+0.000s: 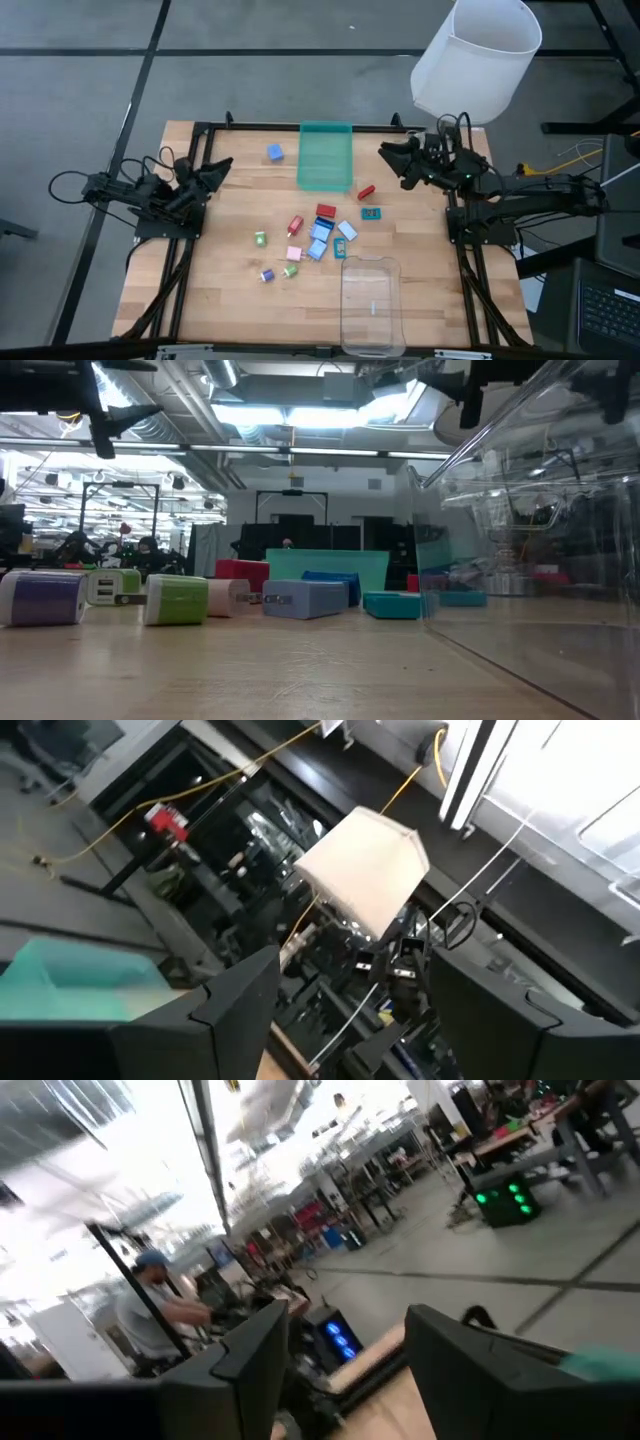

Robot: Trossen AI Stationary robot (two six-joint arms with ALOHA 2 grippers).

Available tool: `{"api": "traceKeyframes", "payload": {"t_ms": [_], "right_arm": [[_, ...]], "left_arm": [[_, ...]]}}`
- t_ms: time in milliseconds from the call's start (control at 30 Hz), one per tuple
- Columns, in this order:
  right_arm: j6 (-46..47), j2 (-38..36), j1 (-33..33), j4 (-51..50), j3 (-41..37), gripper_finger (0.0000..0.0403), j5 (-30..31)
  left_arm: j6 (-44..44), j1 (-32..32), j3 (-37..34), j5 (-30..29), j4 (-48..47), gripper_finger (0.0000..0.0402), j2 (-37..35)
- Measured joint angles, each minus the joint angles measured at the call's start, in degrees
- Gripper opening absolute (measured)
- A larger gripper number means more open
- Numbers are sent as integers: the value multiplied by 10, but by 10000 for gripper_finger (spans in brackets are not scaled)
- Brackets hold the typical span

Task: Pick & Place Office items
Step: Put the red charger adapter into the green bin

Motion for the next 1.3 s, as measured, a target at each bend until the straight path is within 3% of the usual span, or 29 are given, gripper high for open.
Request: {"api": "traceKeyframes", "payload": {"t_ms": [267, 500, 767, 1300], "right_arm": [[39, 0, 0, -3, -37, 201, 24], [17, 0, 0, 23, -37, 201, 24], [7, 0, 0, 26, -37, 201, -4], [-145, 0, 0, 25, -36, 201, -36]], "left_arm": [[-5, 0, 0, -26, -24, 251, 0], [-5, 0, 0, -37, -24, 251, 0], [-4, 0, 0, -35, -25, 251, 0], [-3, 0, 0, -35, -25, 251, 0]]}}
